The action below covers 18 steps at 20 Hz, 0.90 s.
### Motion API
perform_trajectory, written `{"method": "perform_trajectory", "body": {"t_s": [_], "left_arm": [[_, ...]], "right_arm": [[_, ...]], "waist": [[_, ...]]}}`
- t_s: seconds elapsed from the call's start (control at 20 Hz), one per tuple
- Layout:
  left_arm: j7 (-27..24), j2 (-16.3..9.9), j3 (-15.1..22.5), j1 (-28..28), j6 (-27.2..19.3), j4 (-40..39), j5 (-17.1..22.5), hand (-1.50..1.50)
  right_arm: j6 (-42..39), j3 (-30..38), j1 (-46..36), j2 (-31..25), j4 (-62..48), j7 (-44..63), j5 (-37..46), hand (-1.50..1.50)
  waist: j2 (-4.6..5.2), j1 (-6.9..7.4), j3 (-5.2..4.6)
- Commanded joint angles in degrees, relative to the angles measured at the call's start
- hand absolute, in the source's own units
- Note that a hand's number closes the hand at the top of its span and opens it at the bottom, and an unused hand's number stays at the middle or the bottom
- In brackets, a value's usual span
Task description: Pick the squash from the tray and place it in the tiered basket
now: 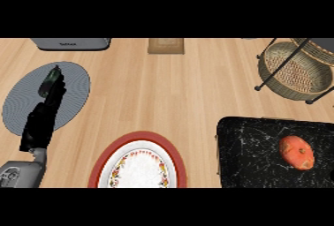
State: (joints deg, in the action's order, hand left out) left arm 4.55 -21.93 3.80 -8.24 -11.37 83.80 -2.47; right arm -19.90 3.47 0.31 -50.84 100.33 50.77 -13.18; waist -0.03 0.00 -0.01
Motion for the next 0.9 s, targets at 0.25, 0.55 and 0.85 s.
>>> {"method": "perform_trajectory", "body": {"t_s": [0.25,0.55,0.85], "left_arm": [[-0.3,1.2,-3.0,0.6,2.5,0.0,-1.4,0.00],[-0.9,2.3,-4.1,1.4,4.3,0.9,-1.9,0.00],[-3.2,5.2,-4.7,-3.0,3.0,-6.7,-5.2,0.00]], "right_arm": [[-6.5,2.7,0.0,1.9,4.2,3.7,4.5,-1.50],[-3.4,-0.8,0.2,7.9,6.9,4.0,15.6,-1.50],[-7.4,1.8,0.6,9.5,4.2,1.5,16.6,-1.50]], "waist": [[-0.02,-0.17,-0.01],[-0.01,-0.02,-0.01],[0.07,-0.32,-0.01]]}}
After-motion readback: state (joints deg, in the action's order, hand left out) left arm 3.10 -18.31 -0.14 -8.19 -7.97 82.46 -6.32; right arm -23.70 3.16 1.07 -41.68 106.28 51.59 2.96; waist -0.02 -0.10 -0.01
